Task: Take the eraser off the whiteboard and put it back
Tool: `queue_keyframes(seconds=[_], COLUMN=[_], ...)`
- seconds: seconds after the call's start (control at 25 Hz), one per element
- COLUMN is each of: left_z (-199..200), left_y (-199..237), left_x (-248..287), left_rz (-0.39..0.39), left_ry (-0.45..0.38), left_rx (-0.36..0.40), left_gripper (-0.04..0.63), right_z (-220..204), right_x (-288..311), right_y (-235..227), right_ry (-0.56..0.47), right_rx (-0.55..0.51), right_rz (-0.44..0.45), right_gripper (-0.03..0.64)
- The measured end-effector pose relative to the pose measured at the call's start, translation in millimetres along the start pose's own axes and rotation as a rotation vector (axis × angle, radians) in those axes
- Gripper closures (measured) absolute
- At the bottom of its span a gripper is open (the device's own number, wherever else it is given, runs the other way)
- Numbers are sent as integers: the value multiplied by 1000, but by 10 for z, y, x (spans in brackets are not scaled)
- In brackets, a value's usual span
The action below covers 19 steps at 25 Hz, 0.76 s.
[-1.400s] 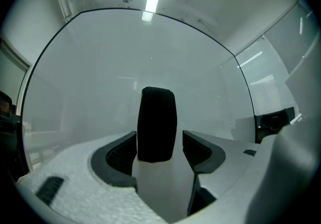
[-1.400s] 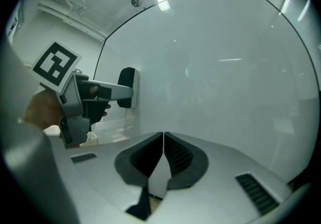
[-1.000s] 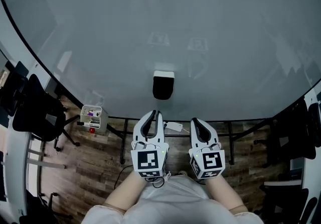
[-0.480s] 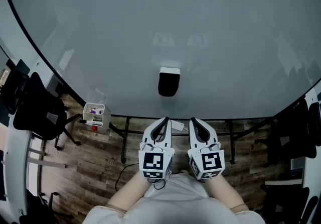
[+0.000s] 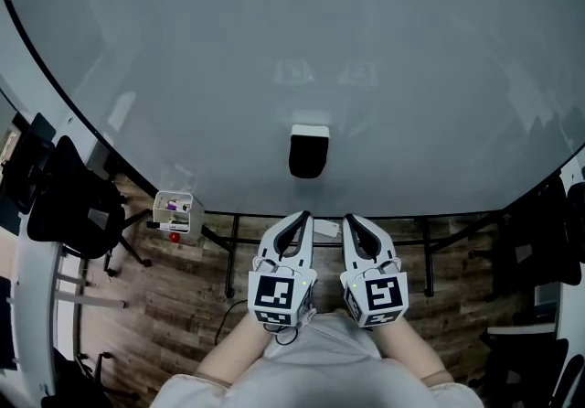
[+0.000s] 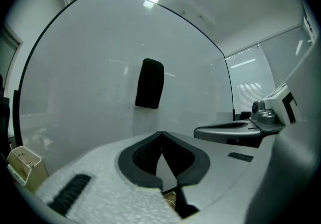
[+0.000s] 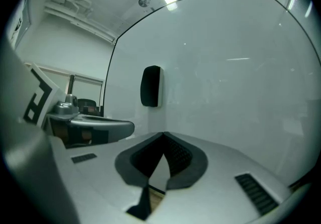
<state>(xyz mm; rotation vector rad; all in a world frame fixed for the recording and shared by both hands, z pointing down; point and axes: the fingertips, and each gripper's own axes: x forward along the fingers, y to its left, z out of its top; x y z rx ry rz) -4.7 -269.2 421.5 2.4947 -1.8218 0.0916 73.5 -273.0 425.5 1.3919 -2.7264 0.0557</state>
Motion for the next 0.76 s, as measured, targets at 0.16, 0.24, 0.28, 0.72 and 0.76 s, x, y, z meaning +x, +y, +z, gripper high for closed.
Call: queue_keyframes(seconds=[0.16,0.24,0.28,0.72,0.76], left_z=[-60,-70,-74,-68,-61], left_y=[-14,-5,3,58,65], left_x=[30,33,37,118,125], left_rz=[-13,-12,-10,16,21], left_ry=[4,5,6,7,7], left_rx=[-13,-11,-11,-11,-13], left_gripper=[578,578,578,578,578], right_z=[-7,-11,-16,-38,-42], right_x=[22,31,37,119,125], right_y=[6,-12,-24,-79,-85], right_ry=[12,16,18,32,32], right_rx=[-14,-10,-7,0,3], right_rz=[6,3,2,6,7], right_gripper=[591,591,591,591,591])
